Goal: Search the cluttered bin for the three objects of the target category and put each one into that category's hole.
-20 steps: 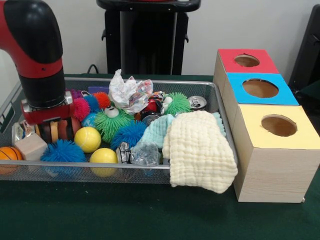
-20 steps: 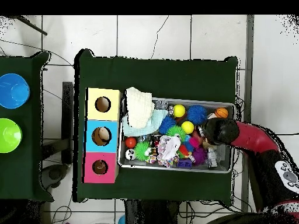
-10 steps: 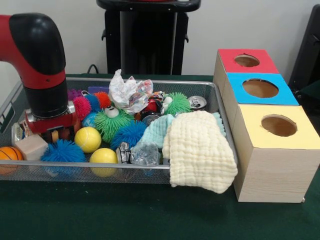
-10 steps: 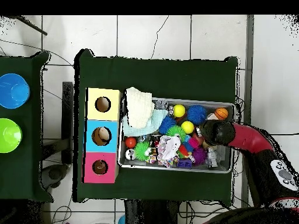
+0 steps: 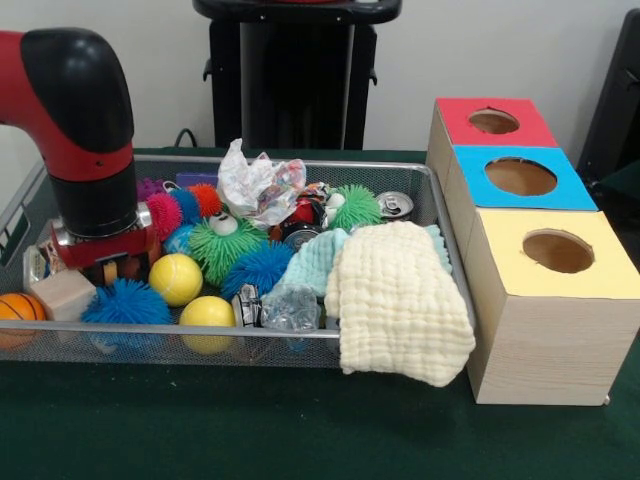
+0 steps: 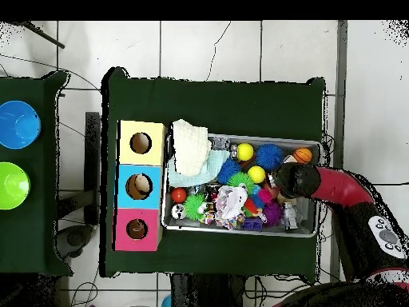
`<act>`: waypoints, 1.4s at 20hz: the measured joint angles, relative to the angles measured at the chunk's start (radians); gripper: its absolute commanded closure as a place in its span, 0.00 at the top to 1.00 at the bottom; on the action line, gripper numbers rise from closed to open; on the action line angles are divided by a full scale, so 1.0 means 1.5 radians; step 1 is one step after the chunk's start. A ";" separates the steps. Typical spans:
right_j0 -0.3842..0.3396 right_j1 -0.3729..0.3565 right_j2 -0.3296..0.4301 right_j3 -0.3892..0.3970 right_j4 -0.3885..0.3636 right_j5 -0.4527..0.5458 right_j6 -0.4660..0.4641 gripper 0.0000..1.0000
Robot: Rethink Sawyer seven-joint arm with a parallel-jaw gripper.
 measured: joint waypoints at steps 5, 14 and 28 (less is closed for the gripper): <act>-0.009 0.002 0.010 -0.002 0.000 0.011 0.000 1.00; -0.036 -0.002 0.035 0.018 0.005 0.026 -0.001 1.00; -0.033 -0.030 0.035 0.115 0.031 0.034 -0.001 1.00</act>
